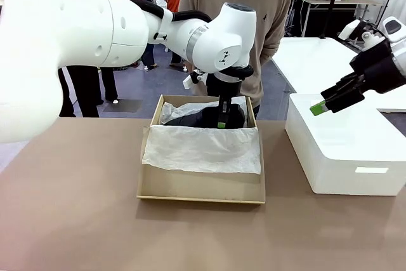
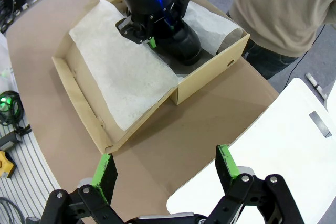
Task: Pack the shoes into the box.
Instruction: Place the other shoe of the Shoes into the Shoes Box.
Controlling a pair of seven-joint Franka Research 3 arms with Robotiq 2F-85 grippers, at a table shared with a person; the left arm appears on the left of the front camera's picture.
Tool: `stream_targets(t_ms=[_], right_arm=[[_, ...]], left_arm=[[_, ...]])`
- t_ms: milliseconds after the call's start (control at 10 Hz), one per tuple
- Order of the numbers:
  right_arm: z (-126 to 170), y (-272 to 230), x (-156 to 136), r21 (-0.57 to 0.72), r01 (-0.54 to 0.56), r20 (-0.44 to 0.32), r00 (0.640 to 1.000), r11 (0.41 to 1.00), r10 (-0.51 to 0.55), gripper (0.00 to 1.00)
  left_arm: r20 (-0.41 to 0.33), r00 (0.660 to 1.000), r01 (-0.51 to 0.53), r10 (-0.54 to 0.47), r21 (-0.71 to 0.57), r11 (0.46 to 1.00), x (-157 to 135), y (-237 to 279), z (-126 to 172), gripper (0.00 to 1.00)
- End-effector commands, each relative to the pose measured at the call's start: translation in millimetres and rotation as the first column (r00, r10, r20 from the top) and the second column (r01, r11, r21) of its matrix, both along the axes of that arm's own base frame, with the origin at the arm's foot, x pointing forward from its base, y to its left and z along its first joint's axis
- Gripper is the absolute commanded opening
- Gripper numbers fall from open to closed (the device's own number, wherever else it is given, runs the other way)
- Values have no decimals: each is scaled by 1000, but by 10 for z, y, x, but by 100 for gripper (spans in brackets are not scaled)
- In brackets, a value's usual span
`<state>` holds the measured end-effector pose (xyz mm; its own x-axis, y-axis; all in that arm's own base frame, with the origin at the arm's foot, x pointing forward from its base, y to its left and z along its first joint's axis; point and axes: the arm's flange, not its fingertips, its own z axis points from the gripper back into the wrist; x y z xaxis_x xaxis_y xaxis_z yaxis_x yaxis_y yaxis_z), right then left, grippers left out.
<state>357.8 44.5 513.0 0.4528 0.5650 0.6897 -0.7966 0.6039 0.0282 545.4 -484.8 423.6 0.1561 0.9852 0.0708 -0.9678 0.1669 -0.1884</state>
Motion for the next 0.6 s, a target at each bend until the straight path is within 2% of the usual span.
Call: stream_targets(t_ms=[0, 500], right_arm=[[-7, -22, 30, 18, -25, 17, 1000, 1000, 24, 100], [-7, -22, 30, 18, -25, 17, 1000, 1000, 24, 100]], left_arm=[[-32, 999, -2, 3, 10, 1000, -46, 13, 265, 100], [-139, 986, 92, -86, 36, 995, -156, 199, 935, 100]])
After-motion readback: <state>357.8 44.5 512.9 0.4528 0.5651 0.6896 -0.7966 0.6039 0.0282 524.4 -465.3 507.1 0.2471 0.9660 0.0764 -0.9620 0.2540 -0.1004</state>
